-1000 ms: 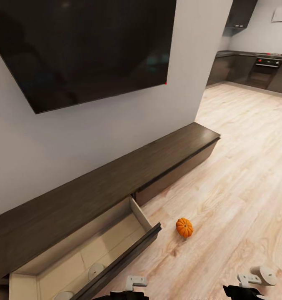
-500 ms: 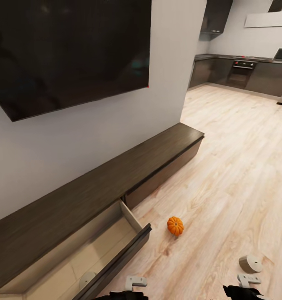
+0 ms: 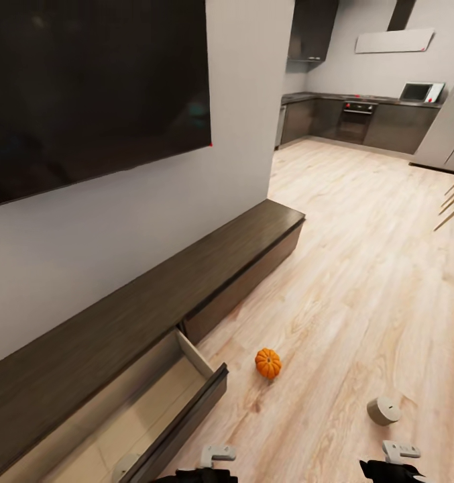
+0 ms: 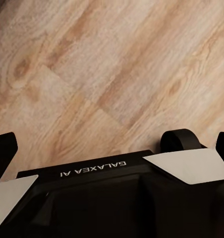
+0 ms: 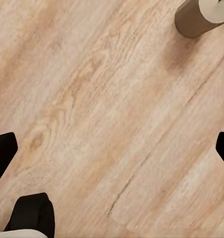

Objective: Place each of the two pumpkins and all three candles from the living room inside a cabinet in the living room (use any cabinet), then make sure every cabinet is closed, and position the cauldron so it is next to a table in the living room.

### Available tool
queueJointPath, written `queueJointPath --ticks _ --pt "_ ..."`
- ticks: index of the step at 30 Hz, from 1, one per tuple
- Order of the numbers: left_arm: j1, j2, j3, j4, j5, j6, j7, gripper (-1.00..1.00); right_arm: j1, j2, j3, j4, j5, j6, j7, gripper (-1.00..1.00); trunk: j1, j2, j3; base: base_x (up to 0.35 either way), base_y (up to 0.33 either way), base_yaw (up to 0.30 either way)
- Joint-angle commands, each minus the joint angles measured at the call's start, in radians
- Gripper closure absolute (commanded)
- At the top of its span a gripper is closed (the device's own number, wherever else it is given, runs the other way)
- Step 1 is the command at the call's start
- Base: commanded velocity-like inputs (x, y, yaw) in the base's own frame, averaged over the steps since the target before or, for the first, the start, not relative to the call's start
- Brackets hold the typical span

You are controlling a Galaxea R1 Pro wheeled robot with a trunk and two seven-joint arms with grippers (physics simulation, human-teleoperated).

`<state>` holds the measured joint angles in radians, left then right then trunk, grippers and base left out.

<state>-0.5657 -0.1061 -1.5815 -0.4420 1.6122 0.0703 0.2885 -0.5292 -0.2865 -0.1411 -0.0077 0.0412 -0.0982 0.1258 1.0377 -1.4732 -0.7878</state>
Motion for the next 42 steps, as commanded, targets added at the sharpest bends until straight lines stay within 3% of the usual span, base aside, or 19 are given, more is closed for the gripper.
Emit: queueJointPath --ticks 1,24,31,42 --pt "0.000 0.000 0.000 0.000 0.000 -0.002 0.000 -1.00 0.000 0.000 0.000 0.000 0.000 0.000 0.000 -1.00 0.000 0.000 0.001 0.063 0.000 -0.209" --pt "0.000 -0.001 0.000 0.098 0.002 -0.006 0.001 -1.00 0.000 0.000 0.000 0.000 -0.001 -0.001 0.000 -1.00 0.000 0.000 0.031 0.146 -0.119 -0.209" --pt "0.000 -0.003 0.000 0.106 -0.002 -0.050 0.002 -1.00 0.000 0.003 0.000 0.000 -0.001 -0.002 -0.003 -1.00 0.000 0.000 0.040 0.220 -0.188 -0.209" --pt "0.000 -0.002 0.000 0.106 -0.003 -0.053 0.002 -1.00 0.006 0.003 0.000 0.000 -0.002 -0.002 -0.003 -1.00 0.000 0.000 0.054 0.234 -0.200 -0.209"
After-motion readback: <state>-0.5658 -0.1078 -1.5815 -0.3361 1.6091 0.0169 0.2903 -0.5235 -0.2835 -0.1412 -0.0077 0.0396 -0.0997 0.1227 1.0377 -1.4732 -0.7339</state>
